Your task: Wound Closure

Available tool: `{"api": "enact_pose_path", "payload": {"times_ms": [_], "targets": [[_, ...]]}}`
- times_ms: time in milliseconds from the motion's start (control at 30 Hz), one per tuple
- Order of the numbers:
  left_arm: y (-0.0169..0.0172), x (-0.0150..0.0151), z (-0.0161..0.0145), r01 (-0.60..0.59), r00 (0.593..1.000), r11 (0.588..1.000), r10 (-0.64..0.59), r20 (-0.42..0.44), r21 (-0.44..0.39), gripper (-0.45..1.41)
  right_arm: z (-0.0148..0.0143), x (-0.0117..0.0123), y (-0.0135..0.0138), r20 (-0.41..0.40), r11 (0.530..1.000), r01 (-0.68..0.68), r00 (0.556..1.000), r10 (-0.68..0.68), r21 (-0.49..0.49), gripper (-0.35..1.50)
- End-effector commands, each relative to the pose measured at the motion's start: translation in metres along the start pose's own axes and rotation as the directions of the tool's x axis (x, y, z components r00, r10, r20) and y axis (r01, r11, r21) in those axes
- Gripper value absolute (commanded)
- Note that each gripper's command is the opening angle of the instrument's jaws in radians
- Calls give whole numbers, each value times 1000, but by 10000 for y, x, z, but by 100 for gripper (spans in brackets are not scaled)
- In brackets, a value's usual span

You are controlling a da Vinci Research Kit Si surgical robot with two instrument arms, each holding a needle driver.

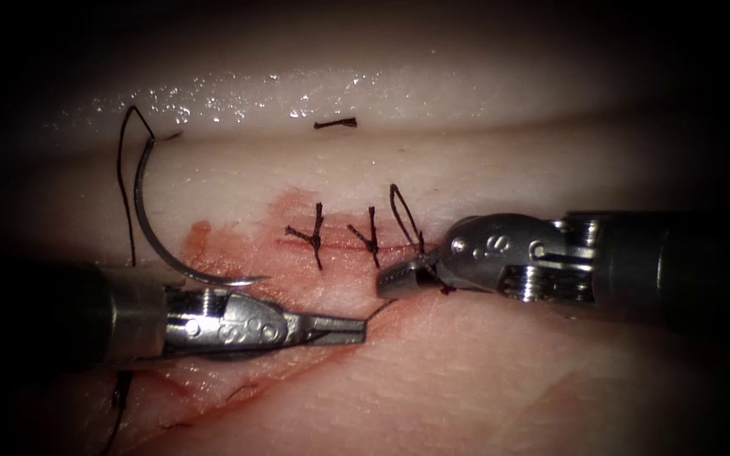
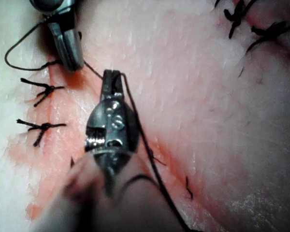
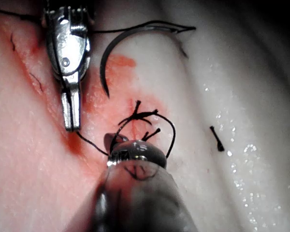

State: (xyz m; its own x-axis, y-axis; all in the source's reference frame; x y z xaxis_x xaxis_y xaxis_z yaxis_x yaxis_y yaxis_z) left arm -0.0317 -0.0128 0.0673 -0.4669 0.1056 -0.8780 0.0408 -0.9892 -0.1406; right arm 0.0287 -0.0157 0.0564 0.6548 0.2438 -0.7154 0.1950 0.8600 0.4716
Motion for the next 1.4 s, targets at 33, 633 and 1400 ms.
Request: {"api": "enact_pose_path", "payload": {"times_ms": [33,633,1400], "targets": [[0,-2,8,0,1000,1000,0,-3,-1,-45,8,-1,7,-3,1000,-5,1000,5,2,-35],[151,81,-21,-33,999,992,27,-45,-126,-45,-11,-25,60,-66,998,-48,997,45,-51,-35],[263,98,6,2,997,973,-20,-73,-230,-45,-19,-31,100,-80,995,-22,997,15,-97,-35]]}}
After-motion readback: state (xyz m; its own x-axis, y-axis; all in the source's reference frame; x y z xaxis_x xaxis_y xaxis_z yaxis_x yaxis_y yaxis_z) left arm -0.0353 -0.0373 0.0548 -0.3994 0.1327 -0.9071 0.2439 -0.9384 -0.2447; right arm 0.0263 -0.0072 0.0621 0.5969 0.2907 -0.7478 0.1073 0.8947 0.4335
